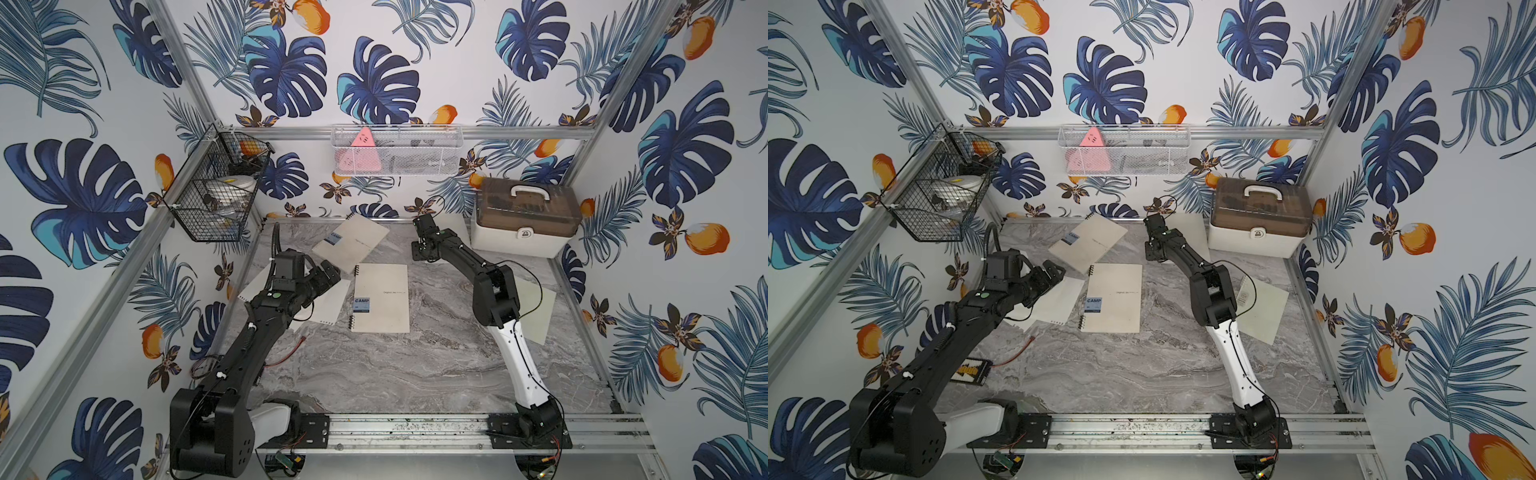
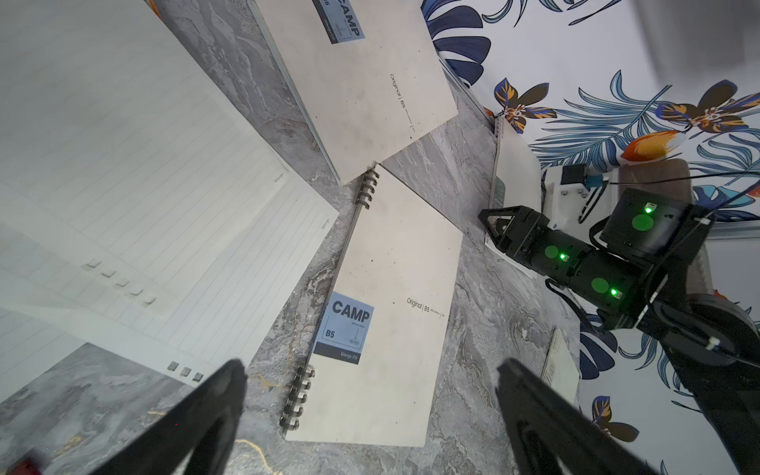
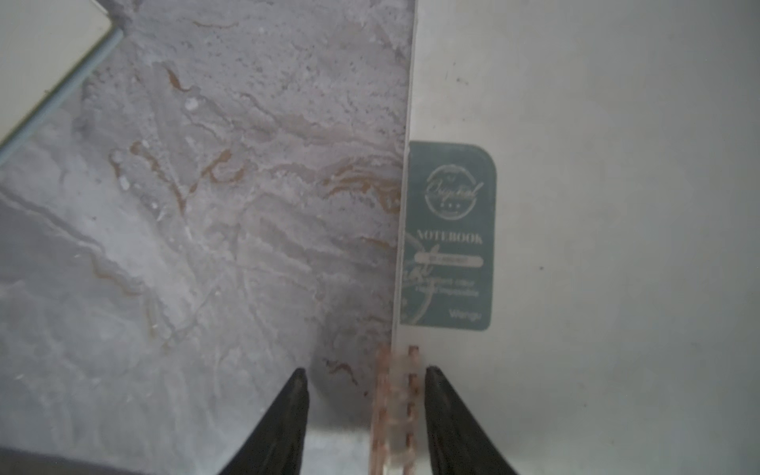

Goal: Tear off pages from different notebooks
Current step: Move the notebook to the center of the board.

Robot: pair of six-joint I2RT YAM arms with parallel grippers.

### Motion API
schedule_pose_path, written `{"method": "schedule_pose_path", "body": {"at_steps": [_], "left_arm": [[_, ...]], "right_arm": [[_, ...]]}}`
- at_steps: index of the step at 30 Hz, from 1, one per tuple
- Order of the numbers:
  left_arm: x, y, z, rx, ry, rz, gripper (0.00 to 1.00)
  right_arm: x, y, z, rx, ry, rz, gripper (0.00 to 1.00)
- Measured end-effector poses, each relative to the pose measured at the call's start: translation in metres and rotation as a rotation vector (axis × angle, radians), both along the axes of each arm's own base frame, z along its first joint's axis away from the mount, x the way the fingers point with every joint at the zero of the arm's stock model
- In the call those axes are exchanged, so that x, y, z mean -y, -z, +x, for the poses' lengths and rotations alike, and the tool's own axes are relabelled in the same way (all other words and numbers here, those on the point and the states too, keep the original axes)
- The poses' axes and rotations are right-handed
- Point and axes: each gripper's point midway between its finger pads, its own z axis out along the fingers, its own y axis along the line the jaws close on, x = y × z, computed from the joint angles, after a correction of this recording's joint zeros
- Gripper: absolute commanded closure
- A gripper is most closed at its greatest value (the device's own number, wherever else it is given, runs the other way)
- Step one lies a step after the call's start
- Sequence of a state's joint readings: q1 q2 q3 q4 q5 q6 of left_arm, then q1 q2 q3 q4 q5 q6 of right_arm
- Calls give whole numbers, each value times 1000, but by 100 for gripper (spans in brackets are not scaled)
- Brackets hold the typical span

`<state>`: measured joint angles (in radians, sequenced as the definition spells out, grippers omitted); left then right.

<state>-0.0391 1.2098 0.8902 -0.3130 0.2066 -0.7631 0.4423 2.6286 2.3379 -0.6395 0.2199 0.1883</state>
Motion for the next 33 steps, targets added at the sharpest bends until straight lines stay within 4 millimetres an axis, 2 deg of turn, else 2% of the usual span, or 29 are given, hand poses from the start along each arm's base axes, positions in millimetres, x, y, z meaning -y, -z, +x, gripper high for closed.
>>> {"method": "schedule_pose_path", "body": {"at_steps": [2,5,9,15,18,20,22,23,25,29,31,33], "left_arm": [[0,3,0,-7,2,1,1],[1,6,0,-17,5,3,1],[3,11,-1,-28,11,1,1],[16,19,0,-47,51,-17,1],[28,21,1,-49,73,-28,1],[37,22,1,-49,94,-32,1],[47,24,1,-51,122,-31,1],[55,26,0,-55,141,-30,1],[69,30,-2,-62,177,-29,1],[100,37,-8,-67,253,-16,1],[116,41,-12,-77,290,-8,1],[129,44,-15,-80,320,6,1]], "right_arm": [[1,0,5,12,-6,-27,81],[2,0,5,13,1,-65,86],[2,0,-17,-25,-3,-85,89],[7,-4,-120,-244,20,-68,88],[12,-11,-182,-320,46,-36,85],[14,-20,-221,-339,53,-17,67],[10,-29,-251,-360,39,39,60],[11,-34,-259,-359,34,65,55],[18,-48,-266,-342,51,118,42],[27,-92,-266,-244,38,298,41],[56,-93,-257,-216,107,349,44],[96,-78,-254,-227,211,338,44]]}}
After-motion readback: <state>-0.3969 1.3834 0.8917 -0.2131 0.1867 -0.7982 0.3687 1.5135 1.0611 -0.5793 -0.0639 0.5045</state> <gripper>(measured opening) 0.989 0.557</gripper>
